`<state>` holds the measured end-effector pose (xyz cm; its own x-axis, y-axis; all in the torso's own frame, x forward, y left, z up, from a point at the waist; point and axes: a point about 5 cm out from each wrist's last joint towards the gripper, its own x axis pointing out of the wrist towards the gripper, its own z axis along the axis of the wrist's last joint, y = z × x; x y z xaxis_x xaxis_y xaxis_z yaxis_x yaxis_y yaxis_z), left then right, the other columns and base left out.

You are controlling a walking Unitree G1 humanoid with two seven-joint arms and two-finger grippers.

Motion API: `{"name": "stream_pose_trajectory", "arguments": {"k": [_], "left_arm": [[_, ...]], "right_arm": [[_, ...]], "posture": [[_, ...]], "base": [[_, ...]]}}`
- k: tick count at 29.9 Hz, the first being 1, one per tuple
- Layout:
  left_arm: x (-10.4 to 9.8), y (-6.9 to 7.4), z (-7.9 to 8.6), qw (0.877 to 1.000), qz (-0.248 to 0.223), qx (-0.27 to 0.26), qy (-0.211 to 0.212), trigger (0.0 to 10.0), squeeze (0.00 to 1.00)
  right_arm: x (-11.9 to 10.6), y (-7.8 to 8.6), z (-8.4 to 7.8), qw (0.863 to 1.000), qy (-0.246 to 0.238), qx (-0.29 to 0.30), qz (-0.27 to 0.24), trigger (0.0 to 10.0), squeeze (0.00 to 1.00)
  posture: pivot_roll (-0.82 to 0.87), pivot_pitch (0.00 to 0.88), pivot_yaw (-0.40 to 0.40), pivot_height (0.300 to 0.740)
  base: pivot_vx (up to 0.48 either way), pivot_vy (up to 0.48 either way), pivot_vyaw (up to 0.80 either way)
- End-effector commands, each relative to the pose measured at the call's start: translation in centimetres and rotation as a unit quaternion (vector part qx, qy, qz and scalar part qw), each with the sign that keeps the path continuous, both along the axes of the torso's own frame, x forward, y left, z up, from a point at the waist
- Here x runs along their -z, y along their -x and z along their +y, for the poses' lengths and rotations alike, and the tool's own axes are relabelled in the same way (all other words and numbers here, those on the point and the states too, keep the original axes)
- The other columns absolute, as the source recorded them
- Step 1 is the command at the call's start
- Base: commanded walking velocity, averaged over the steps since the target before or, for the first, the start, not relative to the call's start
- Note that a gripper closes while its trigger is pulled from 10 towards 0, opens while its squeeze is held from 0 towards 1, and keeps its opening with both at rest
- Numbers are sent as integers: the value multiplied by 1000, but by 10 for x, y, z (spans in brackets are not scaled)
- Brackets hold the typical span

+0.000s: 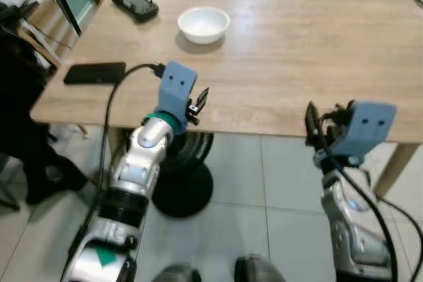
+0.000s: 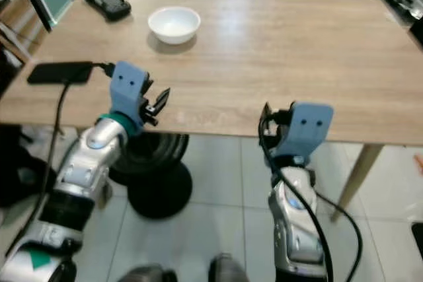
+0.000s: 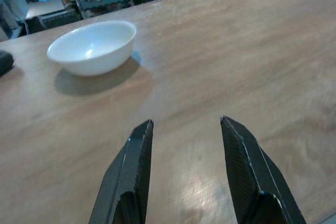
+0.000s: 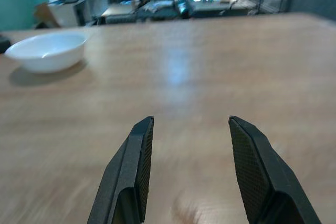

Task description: Setting the table

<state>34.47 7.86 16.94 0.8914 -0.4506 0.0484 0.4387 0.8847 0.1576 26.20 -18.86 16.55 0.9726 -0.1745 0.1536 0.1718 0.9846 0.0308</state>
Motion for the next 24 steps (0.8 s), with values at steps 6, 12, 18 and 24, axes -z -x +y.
{"name": "stream_pose_trajectory", "arguments": {"k": [6, 12, 18, 24], "left_arm": [[2, -1, 6, 1000, 3, -11, -5, 10000, 0], [3, -1, 6, 1000, 6, -13, -7, 10000, 0], [3, -1, 4, 1000, 7, -8, -8, 10000, 0], [2, -1, 4, 1000, 6, -5, -7, 10000, 0]], "right_arm": [[1, 1, 2, 1000, -5, -2, 1, 10000, 0], [1, 0, 2, 1000, -5, -1, 1, 10000, 0], [1, 0, 1, 1000, -5, -1, 0, 10000, 0], [1, 0, 2, 1000, -5, -1, 0, 10000, 0]], "posture": [[34, 0, 93, 740], [33, 0, 94, 740], [33, 0, 95, 740], [32, 0, 95, 740]], "base": [[395, 0, 0], [276, 0, 0], [0, 0, 0], [0, 0, 0]]}}
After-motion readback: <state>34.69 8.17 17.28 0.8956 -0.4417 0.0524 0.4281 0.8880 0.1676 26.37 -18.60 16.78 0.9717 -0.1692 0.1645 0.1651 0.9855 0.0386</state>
